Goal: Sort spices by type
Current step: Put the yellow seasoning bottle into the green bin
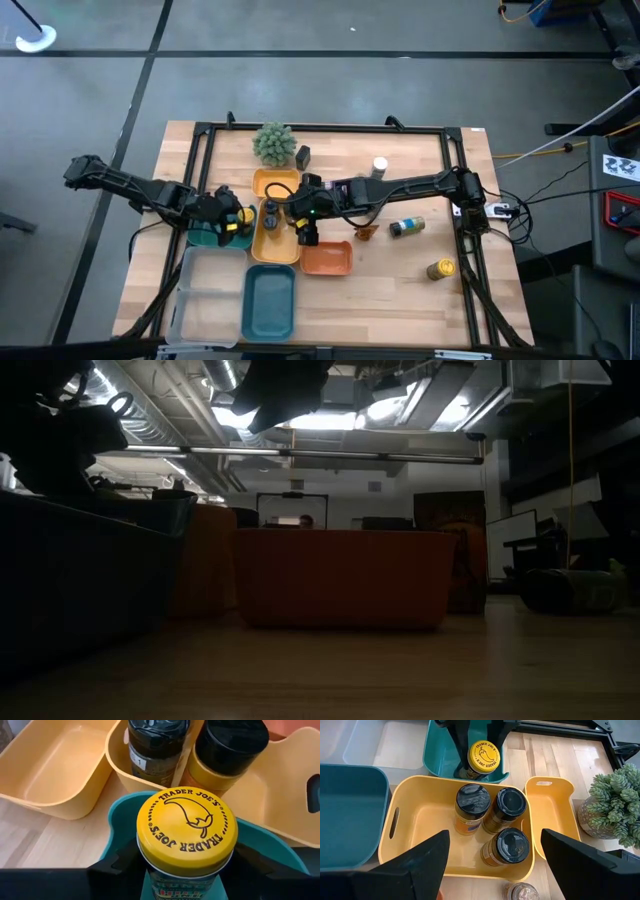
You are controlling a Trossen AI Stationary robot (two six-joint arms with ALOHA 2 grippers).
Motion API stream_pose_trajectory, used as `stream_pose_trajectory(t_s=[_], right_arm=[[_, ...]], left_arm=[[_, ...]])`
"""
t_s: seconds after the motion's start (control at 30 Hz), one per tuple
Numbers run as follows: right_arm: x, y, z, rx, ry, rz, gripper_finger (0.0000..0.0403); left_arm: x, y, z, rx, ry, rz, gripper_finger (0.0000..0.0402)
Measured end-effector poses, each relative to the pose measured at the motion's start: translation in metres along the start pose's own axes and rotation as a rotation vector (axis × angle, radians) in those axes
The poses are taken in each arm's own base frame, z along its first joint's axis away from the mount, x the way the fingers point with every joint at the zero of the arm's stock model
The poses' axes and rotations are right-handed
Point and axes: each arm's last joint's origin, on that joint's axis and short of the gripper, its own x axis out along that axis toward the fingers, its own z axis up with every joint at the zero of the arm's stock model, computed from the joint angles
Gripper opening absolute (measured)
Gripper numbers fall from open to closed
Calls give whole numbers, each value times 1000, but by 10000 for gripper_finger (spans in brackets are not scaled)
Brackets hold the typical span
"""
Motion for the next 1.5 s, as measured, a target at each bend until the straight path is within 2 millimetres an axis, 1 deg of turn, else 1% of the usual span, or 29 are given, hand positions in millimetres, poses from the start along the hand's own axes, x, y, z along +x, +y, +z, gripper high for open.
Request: stream_pose_trajectory(t_s=[0.27, 0.37, 0.53, 0.93, 1.13, 1.5], right_arm=[[0, 0, 0, 0, 0, 0, 312], [0, 0, 0, 0, 0, 0, 312], [0, 0, 0, 0, 0, 0, 312], [0, 0, 0, 0, 0, 0, 312], [0, 0, 0, 0, 0, 0, 312], [0, 0, 0, 0, 0, 0, 312]], left_arm=[[0, 0, -1, 13, 8, 0, 250], [0, 0, -1, 12, 6, 0, 260], [0, 0, -1, 1, 11, -16, 262], [0, -3, -2, -11, 60, -115, 263], [0, -3, -3, -34, 69, -117, 263], [0, -3, -3, -14, 70, -118, 263]])
